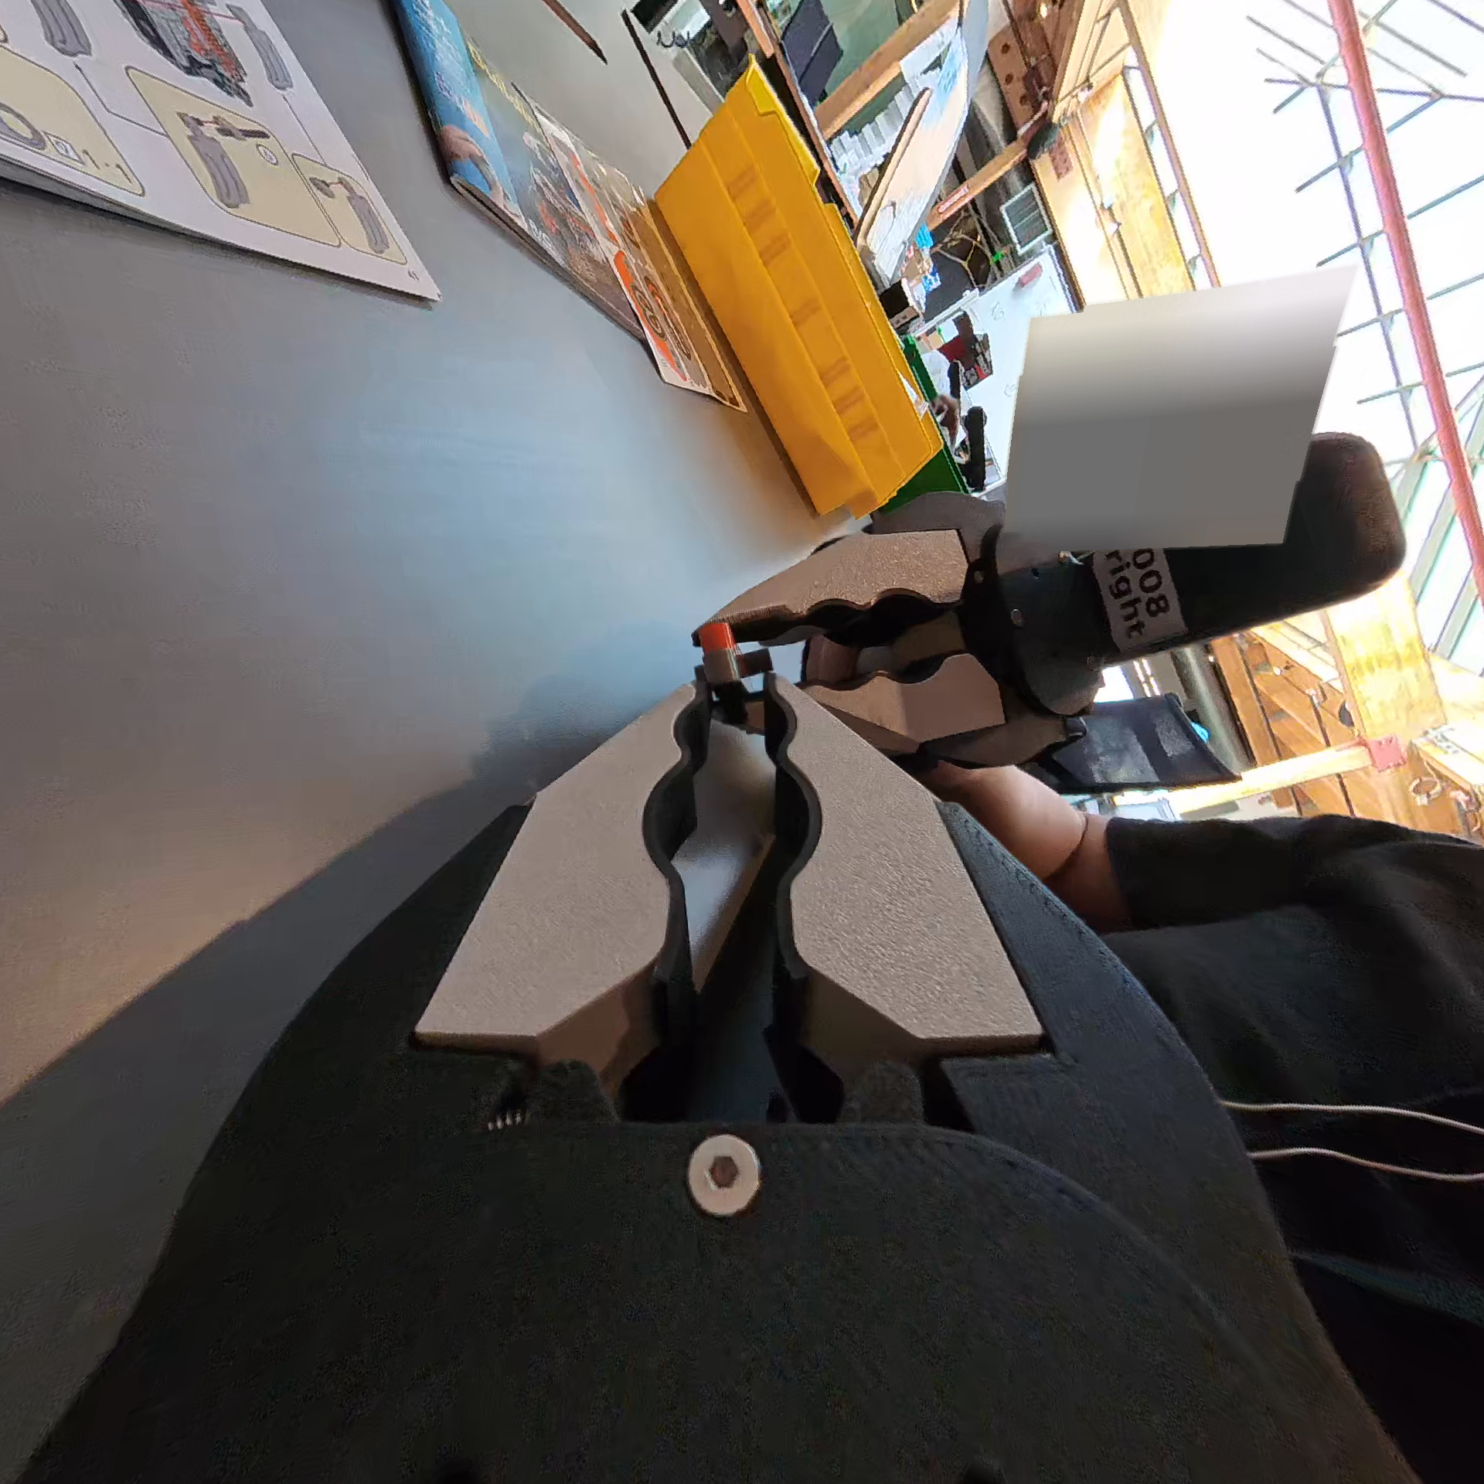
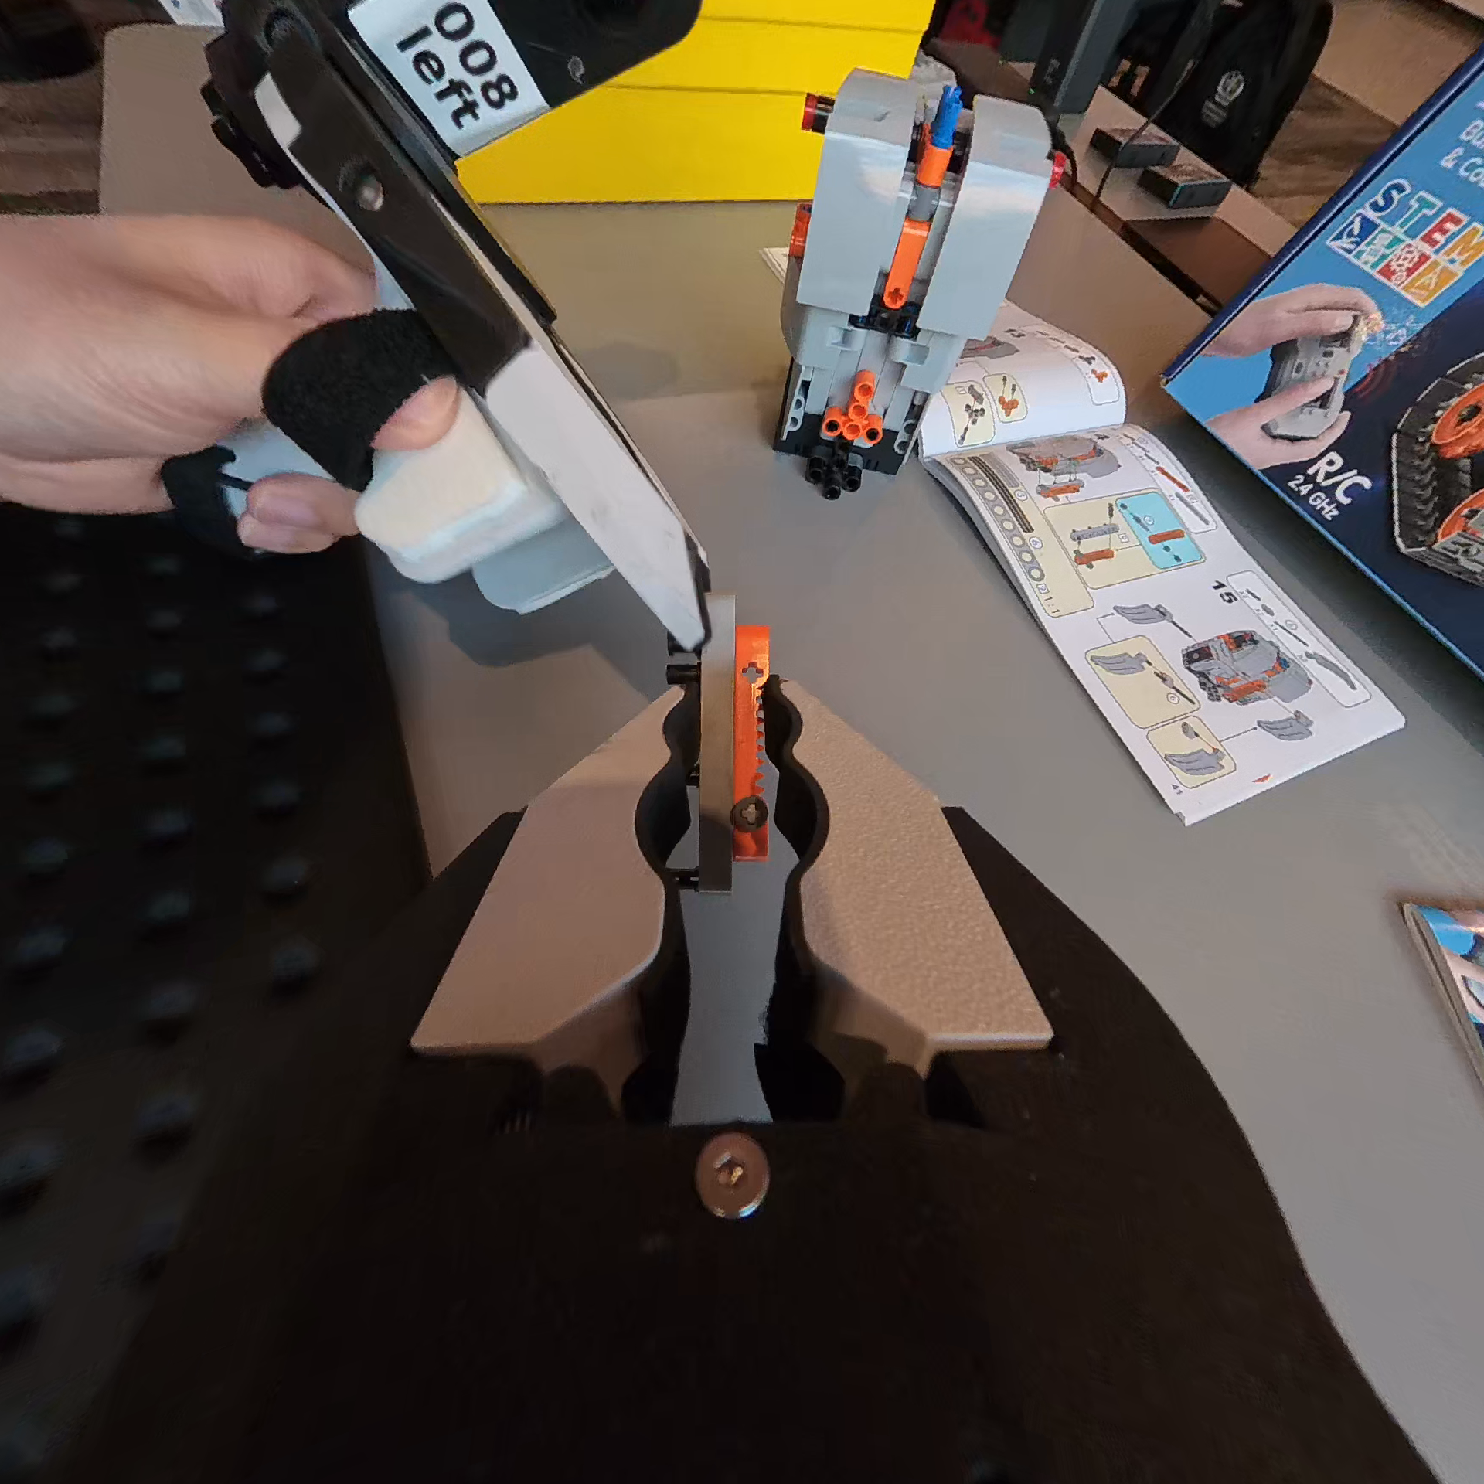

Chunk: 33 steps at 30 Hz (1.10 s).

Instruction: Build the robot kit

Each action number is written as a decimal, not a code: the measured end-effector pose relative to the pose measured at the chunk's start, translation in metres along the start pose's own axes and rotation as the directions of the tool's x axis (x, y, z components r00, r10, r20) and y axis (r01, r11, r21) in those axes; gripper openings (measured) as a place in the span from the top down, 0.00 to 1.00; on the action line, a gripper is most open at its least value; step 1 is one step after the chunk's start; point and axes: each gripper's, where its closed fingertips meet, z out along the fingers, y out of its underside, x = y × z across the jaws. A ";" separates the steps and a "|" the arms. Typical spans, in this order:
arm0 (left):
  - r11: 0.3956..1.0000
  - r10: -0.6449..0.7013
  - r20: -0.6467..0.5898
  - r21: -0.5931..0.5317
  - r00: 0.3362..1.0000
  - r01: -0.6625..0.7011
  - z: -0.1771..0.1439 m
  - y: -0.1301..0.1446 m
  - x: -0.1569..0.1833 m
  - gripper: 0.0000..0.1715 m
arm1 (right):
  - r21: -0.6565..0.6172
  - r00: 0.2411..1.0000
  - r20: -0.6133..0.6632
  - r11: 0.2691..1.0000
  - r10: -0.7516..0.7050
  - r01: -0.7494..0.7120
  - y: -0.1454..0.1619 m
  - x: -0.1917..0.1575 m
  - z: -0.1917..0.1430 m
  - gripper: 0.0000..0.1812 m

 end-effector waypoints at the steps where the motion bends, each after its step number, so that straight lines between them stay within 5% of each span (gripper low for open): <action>1: 1.000 0.003 0.018 -0.006 1.000 -0.003 0.001 0.001 -0.002 0.96 | 0.001 1.000 -0.012 1.000 0.007 -0.007 0.000 0.001 0.001 0.92; 14: 0.996 -0.013 -0.016 -0.089 1.000 0.011 0.000 0.007 -0.003 0.97 | -0.001 0.998 -0.047 0.999 -0.034 0.034 0.003 -0.002 0.001 0.93; 20: 0.951 0.302 -0.026 -0.070 0.953 -0.303 -0.002 -0.001 0.015 0.97 | 0.084 0.981 -0.126 0.983 -0.149 0.161 -0.015 0.001 -0.011 0.93; 27: 0.885 0.466 -0.091 0.045 0.880 -0.464 -0.011 -0.002 0.043 0.97 | 0.105 0.804 -0.347 0.832 -0.483 0.545 -0.042 -0.006 -0.031 0.92; 33: 0.880 0.475 -0.089 0.034 0.876 -0.474 -0.011 0.003 0.045 0.97 | 0.085 0.755 -0.380 0.792 -0.535 0.604 -0.044 -0.011 -0.032 0.92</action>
